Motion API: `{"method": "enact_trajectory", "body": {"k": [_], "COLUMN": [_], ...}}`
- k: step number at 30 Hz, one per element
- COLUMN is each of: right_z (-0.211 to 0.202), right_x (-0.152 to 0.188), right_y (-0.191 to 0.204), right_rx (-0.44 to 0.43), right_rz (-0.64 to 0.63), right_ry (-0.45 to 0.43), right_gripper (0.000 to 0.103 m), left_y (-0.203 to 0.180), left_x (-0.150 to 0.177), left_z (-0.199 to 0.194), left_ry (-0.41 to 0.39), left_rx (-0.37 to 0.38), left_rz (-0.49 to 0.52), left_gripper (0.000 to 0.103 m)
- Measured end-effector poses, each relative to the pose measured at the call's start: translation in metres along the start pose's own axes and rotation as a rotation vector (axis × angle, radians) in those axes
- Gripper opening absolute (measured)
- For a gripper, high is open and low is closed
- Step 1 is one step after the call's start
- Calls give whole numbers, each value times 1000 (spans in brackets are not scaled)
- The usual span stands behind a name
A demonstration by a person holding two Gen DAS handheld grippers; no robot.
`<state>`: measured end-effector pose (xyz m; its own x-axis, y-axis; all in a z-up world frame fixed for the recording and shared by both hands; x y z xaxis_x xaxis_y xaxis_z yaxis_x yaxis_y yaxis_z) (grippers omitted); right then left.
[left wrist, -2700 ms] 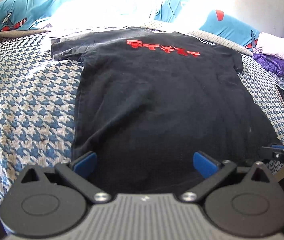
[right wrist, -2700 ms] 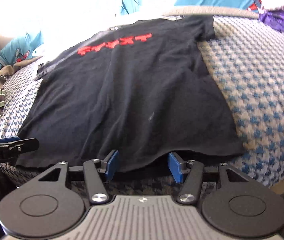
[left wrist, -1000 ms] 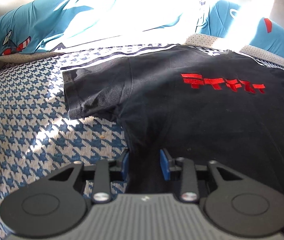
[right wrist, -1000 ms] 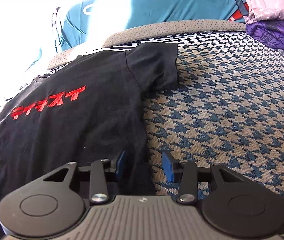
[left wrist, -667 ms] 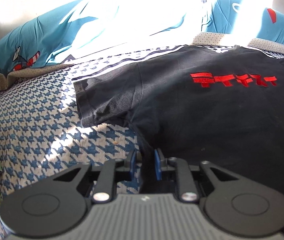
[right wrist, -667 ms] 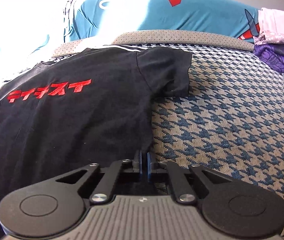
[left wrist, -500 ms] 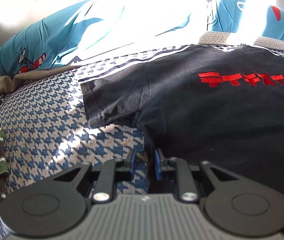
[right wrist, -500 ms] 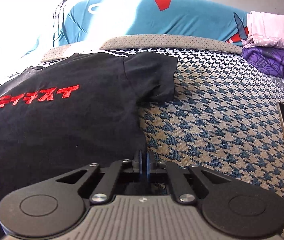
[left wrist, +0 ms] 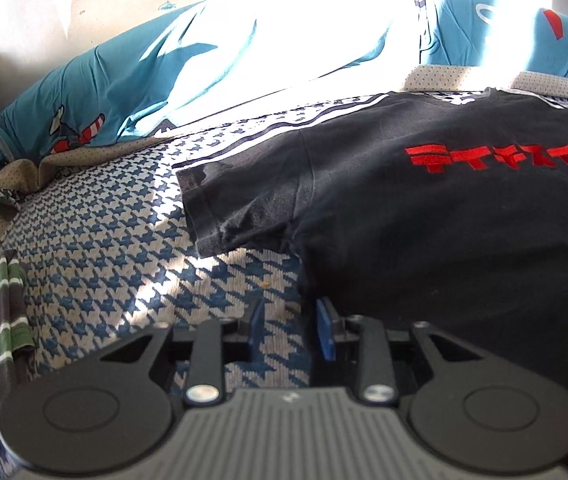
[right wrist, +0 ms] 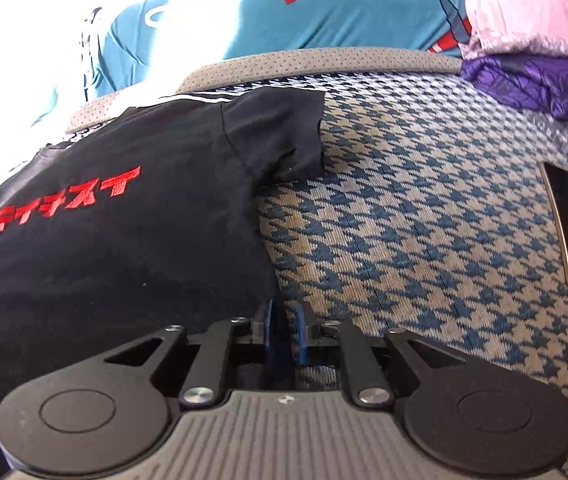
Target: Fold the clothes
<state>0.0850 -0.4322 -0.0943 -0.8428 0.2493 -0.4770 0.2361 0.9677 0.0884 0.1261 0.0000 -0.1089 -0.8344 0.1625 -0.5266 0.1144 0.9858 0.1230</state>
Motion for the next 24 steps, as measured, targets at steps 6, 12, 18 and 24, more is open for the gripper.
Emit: {"method": "enact_trajectory", "body": {"k": [6,12,18,24], "right_z": [-14,-28,-36,-38], "right_x": [22,47,69,76], "right_y": [-13,-9,5,14], "right_rx": [-62,-66,-33,26], "right_rz": [71,57,-21,-98], "right_ry": [35,53,45,25], "right_gripper": [19,23,25,9], "left_y": [-15,-13,-16,-16], "left_x": [23,45,55,57], "left_z": [-19,-25,-31,-33], "left_ry": [24,54,40,23], "left_rx": [84,90,60,-12], "left_rz": [8,-35,-22,15], "left_gripper": [52,52,52,56]}}
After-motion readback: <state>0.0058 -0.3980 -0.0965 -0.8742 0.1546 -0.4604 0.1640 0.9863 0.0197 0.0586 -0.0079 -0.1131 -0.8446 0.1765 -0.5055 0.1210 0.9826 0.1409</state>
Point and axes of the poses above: each gripper's, at about its wrist camera, not at the fingertips, and z roughly the way its jaws point, y to its left, x to its underside, the point moved 9 cm from there along z, roughly the way its jaws point, and after that the axes turned 9 degrees about y, right-handed, at the moved point
